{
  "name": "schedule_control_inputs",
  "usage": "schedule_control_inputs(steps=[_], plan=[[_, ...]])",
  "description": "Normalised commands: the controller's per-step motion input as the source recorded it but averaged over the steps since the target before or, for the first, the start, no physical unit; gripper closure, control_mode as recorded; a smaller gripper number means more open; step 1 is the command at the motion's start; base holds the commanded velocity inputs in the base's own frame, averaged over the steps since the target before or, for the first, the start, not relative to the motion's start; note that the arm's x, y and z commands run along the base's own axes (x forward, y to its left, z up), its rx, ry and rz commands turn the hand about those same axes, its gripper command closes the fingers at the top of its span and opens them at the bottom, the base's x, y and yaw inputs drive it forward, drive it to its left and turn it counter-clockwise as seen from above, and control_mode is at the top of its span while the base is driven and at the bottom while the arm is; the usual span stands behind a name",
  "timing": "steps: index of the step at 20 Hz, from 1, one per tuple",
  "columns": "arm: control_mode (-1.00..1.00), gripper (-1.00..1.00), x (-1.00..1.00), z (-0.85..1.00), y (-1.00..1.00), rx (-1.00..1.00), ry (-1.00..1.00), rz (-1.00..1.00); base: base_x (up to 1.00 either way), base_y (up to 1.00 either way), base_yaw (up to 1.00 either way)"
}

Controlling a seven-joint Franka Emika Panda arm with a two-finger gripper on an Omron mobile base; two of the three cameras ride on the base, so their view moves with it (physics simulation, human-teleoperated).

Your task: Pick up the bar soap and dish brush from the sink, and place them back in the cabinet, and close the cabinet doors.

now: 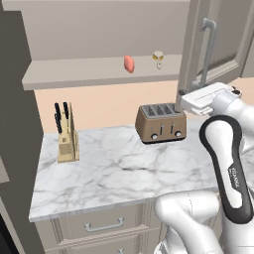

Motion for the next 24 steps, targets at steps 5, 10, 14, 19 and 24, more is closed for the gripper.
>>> schedule_control_inputs(steps=[5,10,14,19,24], plan=[[-1.00,-1.00,0.52,-0.04,0.00,0.00,0.00,-0.07,0.00,0.00,0.00],[-1.00,-1.00,0.57,-0.04,0.00,0.00,0.00,-0.06,0.00,0.00,0.00],[-1.00,-1.00,0.56,-0.03,0.00,0.00,0.00,-0.07,0.00,0.00,0.00],[-1.00,-1.00,0.54,-0.01,0.00,0.00,0.00,-0.07,0.00,0.00,0.00],[-1.00,-1.00,0.54,0.00,0.00,0.00,0.00,-0.07,0.00,0.00,0.00]])
